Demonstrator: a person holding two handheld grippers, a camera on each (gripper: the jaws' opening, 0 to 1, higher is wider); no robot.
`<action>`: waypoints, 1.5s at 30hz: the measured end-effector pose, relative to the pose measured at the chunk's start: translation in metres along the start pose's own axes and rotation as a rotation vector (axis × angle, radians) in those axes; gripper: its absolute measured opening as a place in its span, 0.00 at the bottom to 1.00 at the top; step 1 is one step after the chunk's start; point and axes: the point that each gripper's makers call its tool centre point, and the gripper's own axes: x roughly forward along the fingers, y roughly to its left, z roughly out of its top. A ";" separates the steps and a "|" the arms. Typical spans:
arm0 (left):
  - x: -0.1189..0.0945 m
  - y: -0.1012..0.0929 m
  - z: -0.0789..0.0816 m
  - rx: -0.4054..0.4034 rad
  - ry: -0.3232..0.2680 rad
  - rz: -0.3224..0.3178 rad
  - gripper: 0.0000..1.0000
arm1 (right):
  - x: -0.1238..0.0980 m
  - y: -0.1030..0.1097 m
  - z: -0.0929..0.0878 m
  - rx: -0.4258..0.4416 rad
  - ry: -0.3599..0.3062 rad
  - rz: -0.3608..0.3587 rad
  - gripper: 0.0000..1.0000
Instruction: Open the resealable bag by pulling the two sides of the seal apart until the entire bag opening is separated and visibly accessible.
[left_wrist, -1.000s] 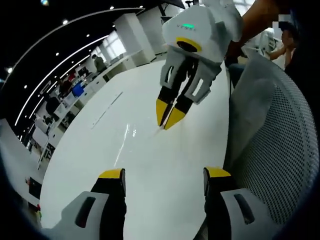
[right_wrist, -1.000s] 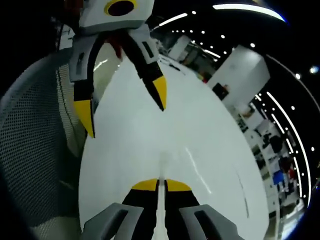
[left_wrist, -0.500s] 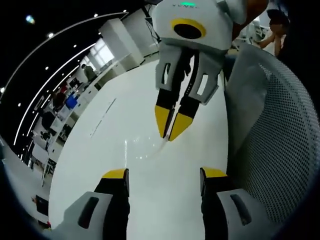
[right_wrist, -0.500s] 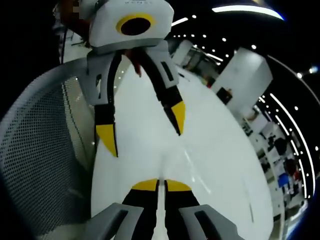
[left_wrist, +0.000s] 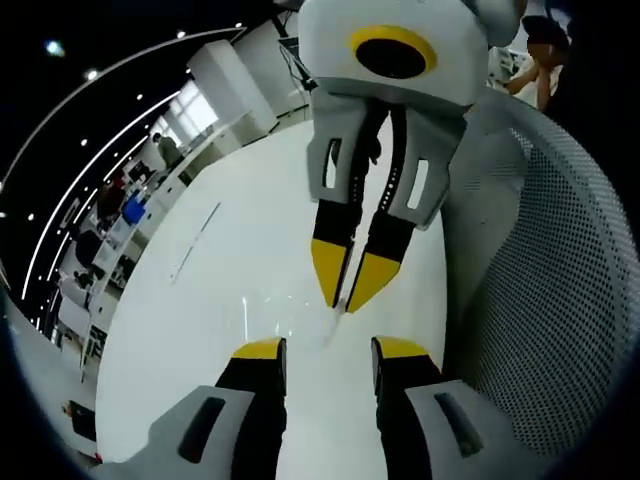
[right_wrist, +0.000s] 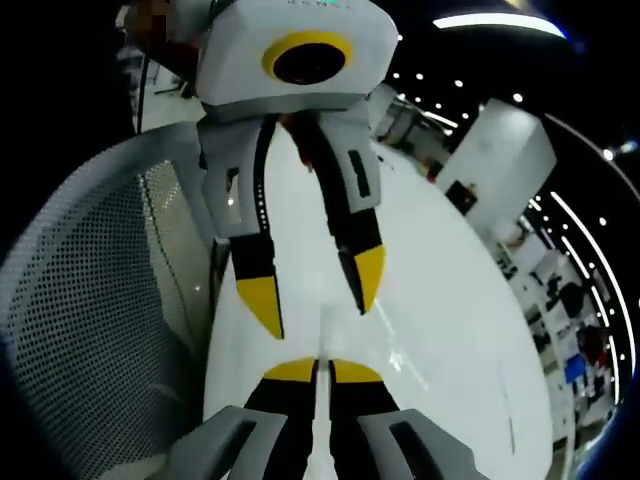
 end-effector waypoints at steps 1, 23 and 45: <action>0.000 0.000 0.000 0.001 0.001 -0.002 0.33 | 0.000 0.001 0.001 0.000 -0.001 0.003 0.00; 0.002 -0.016 0.000 0.059 -0.003 -0.084 0.03 | 0.003 0.014 0.002 -0.032 0.006 0.038 0.00; 0.002 -0.025 0.004 0.111 -0.044 -0.140 0.00 | 0.006 0.018 -0.001 -0.042 0.023 0.061 0.00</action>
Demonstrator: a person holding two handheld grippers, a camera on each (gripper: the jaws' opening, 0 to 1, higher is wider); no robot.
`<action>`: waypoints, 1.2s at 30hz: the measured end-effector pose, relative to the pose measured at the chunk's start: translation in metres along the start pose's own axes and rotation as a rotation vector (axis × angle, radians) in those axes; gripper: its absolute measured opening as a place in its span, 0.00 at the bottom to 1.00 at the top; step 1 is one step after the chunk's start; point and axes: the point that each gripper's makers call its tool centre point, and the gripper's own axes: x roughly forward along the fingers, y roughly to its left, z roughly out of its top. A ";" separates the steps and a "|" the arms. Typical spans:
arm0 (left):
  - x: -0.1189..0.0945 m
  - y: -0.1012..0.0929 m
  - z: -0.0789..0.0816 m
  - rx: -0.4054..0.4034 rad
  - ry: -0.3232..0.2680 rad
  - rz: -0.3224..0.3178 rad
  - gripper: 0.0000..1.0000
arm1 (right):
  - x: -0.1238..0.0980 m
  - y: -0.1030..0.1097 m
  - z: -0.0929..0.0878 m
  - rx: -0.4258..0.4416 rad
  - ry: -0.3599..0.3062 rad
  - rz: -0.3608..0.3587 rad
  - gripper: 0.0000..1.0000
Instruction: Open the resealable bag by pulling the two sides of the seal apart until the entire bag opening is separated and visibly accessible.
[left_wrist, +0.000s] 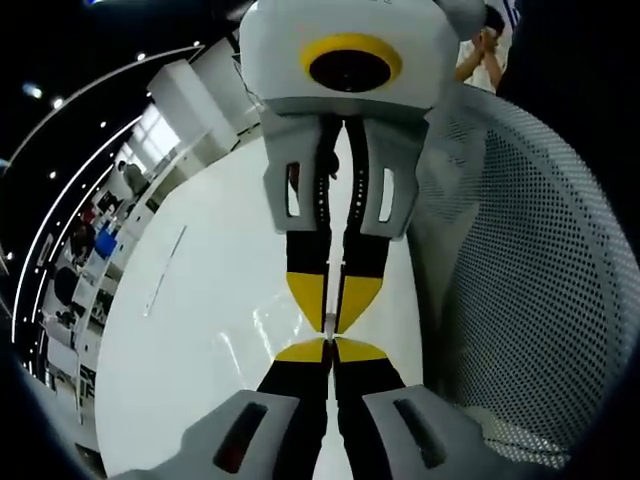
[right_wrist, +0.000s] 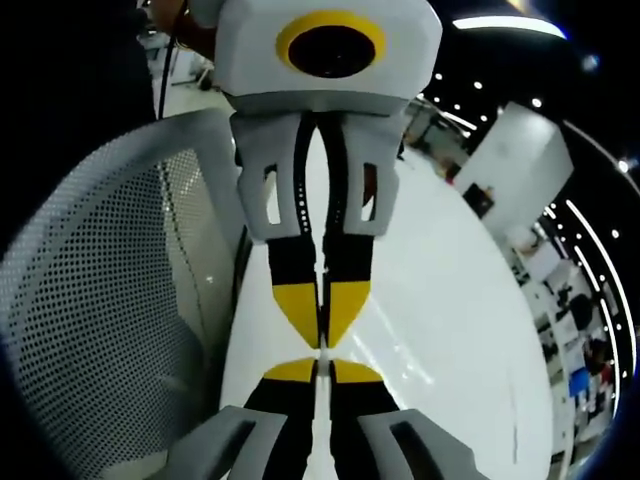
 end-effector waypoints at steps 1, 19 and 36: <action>0.000 0.000 0.000 -0.008 0.003 -0.004 0.00 | 0.000 0.000 0.000 -0.001 0.001 0.001 0.00; 0.002 -0.001 0.002 0.008 0.013 -0.001 0.00 | -0.001 0.001 0.002 0.022 0.002 0.023 0.00; -0.004 -0.001 0.002 -0.051 -0.004 -0.003 0.00 | -0.005 0.001 -0.017 0.050 0.032 0.023 0.00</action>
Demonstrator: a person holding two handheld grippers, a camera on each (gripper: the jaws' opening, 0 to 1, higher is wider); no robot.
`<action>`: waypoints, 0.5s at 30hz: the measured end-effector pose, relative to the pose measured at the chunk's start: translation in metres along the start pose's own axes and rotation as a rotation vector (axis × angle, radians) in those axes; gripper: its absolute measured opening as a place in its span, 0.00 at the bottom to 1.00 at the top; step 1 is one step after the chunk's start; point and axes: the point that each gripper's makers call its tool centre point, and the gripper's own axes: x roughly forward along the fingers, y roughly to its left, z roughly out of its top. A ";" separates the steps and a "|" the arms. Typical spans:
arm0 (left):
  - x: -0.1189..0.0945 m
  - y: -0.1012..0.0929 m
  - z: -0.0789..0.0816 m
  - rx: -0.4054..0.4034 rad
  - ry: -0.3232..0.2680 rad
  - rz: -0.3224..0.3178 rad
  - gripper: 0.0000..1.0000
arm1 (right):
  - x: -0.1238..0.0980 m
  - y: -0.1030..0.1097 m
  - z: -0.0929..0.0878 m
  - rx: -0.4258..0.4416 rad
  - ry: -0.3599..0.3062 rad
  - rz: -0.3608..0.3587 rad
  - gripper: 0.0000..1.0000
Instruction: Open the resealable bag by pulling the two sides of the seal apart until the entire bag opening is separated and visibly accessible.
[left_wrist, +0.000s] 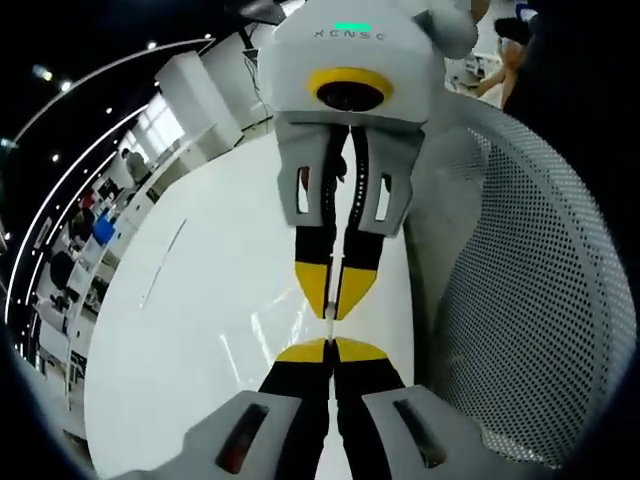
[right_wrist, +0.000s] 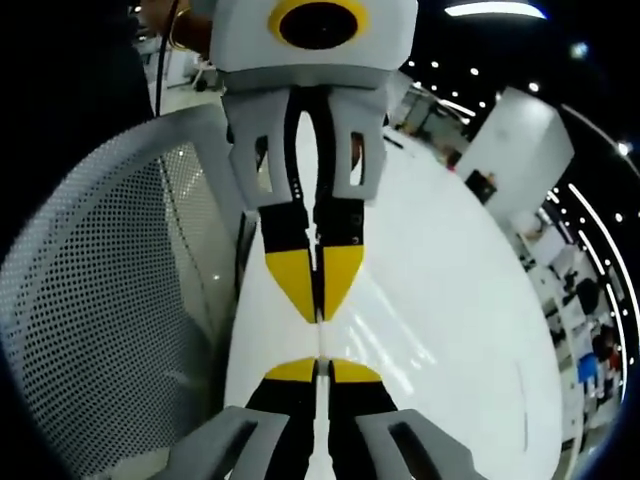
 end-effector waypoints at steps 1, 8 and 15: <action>0.000 0.000 0.000 0.002 0.002 -0.001 0.00 | 0.000 0.000 -0.002 -0.001 0.004 0.000 0.00; -0.002 0.000 0.001 -0.003 -0.013 0.007 0.00 | -0.004 0.000 -0.006 -0.019 0.020 -0.007 0.00; -0.001 0.002 0.003 0.043 -0.026 0.024 0.00 | -0.006 -0.004 -0.005 -0.022 0.019 -0.018 0.00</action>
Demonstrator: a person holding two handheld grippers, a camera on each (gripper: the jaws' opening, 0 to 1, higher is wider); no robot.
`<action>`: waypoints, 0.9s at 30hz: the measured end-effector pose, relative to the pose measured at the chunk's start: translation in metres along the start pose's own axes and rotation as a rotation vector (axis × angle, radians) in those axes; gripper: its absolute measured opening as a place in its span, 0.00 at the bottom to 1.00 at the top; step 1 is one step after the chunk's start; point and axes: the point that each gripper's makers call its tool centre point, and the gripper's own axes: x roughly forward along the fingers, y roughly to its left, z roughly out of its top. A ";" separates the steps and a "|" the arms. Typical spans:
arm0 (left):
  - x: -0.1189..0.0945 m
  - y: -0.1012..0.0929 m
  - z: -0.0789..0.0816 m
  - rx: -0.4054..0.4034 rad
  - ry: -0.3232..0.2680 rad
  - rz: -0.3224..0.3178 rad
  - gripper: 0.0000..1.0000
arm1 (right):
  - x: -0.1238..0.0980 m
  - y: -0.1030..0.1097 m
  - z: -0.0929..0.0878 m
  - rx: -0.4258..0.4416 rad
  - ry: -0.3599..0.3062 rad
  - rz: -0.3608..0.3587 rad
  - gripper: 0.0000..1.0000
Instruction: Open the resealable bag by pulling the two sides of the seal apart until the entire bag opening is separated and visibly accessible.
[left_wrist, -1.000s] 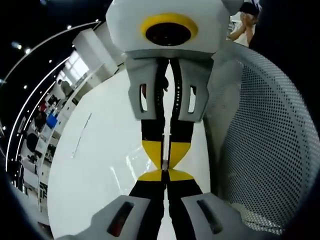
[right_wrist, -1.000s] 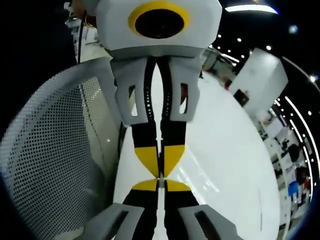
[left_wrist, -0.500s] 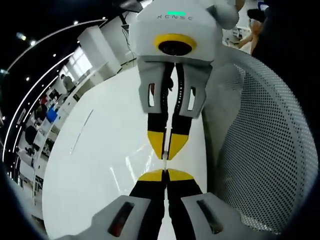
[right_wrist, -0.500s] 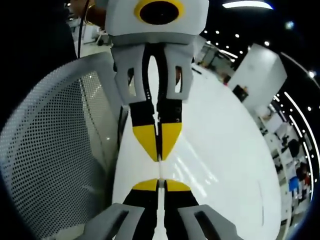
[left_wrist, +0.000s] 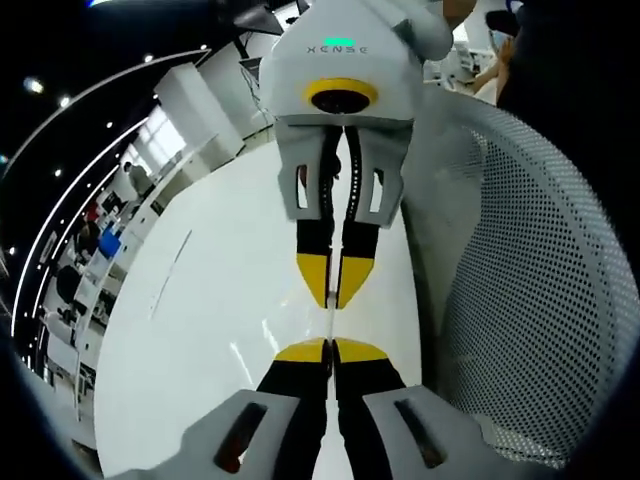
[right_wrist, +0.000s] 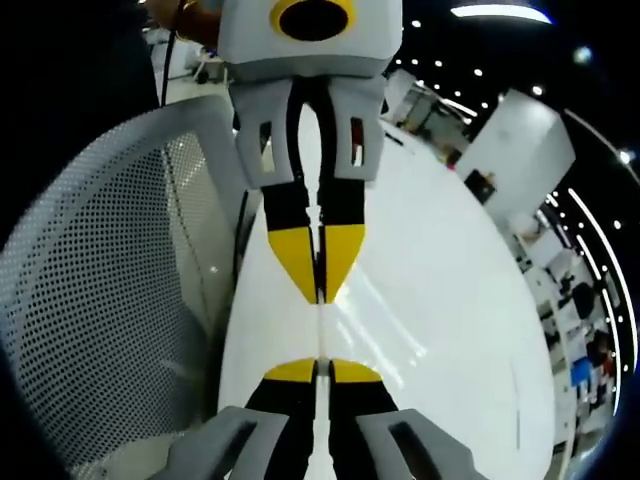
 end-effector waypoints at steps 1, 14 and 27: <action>0.001 0.000 0.000 0.003 0.002 0.001 0.00 | 0.000 0.000 0.001 0.004 -0.002 0.000 0.00; 0.006 0.001 0.000 0.015 0.024 0.003 0.04 | 0.003 0.002 0.016 -0.005 -0.031 0.004 0.00; 0.005 -0.003 0.000 0.038 0.047 -0.012 0.00 | 0.004 0.004 0.023 -0.011 -0.047 0.013 0.00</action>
